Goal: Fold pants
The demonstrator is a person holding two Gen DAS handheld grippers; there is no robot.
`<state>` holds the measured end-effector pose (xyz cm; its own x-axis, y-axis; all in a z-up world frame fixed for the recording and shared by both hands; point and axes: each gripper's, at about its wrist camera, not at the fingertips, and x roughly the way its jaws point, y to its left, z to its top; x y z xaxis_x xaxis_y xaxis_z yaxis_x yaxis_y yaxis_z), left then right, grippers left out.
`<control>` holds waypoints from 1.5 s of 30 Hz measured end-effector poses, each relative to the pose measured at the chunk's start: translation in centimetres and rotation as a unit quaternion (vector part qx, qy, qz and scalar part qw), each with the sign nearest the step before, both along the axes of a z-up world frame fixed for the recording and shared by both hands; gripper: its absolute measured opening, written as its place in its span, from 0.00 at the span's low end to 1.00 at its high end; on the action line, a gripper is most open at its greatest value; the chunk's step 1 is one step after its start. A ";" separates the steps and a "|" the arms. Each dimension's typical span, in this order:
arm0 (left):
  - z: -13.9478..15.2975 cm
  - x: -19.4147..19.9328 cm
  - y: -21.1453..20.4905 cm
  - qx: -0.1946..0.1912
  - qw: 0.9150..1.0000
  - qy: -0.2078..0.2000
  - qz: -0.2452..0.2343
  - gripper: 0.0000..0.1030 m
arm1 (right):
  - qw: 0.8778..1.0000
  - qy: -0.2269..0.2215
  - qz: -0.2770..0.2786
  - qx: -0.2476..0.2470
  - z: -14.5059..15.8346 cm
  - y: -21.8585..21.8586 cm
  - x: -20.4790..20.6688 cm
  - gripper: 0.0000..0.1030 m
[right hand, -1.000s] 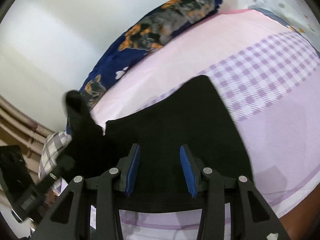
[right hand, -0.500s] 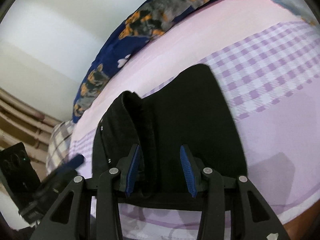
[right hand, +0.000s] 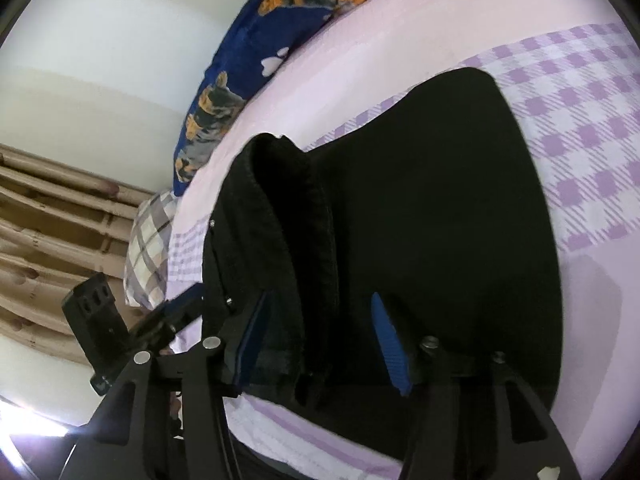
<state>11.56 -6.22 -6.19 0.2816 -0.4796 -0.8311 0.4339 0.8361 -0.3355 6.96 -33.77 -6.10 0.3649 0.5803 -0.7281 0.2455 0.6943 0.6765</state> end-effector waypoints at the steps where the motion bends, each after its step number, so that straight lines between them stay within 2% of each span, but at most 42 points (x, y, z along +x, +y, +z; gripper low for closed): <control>1: -0.3 -0.3 -0.3 0.002 1.000 0.001 -0.006 0.46 | 1.000 -0.001 0.003 -0.001 -0.2 0.1 0.3 0.50; 8: -1.0 -0.8 -2.0 0.008 1.000 -0.001 -0.025 0.46 | 0.999 -0.028 0.043 0.014 -1.0 1.1 2.4 0.48; 10: -1.1 -0.5 -1.6 -0.004 1.000 0.007 -0.019 0.46 | 0.998 -0.028 0.052 0.035 -1.9 1.7 3.0 0.37; 15: -1.2 0.2 -0.5 -0.034 0.999 0.029 -0.003 0.46 | 0.997 -0.019 0.029 0.064 -2.9 2.1 3.1 0.22; 16: -1.1 0.3 -0.5 -0.036 0.999 0.029 -0.002 0.46 | 0.998 -0.019 0.019 0.065 -2.7 2.2 2.8 0.17; 18: -0.6 0.6 -0.1 -0.042 0.999 0.025 0.007 0.46 | 0.999 -0.030 0.011 0.037 -1.3 2.8 2.5 0.13; 21: 0.5 1.1 1.2 -0.061 0.998 0.015 0.032 0.46 | 0.999 -0.040 0.000 -0.001 1.3 4.0 2.1 0.12; 24: 1.9 1.8 2.3 -0.068 0.996 -0.002 0.051 0.46 | 0.998 -0.059 0.001 -0.020 4.2 4.7 2.1 0.11; 30: 3.3 2.5 2.4 -0.075 0.996 -0.018 0.052 0.46 | 0.995 -0.080 -0.021 -0.055 8.0 2.7 2.2 0.11; 35: 3.3 2.5 0.1 -0.073 0.997 -0.020 0.022 0.46 | 0.992 -0.066 -0.064 -0.081 7.8 -1.2 1.6 0.11; 41: 2.8 1.7 -3.2 -0.063 0.997 -0.016 -0.028 0.46 | 0.990 -0.017 -0.106 -0.097 4.3 -4.8 -0.2 0.11; 45: 2.3 0.9 -4.9 -0.052 0.997 -0.011 -0.061 0.46 | 0.988 -0.013 -0.130 -0.088 3.0 -6.3 -1.5 0.10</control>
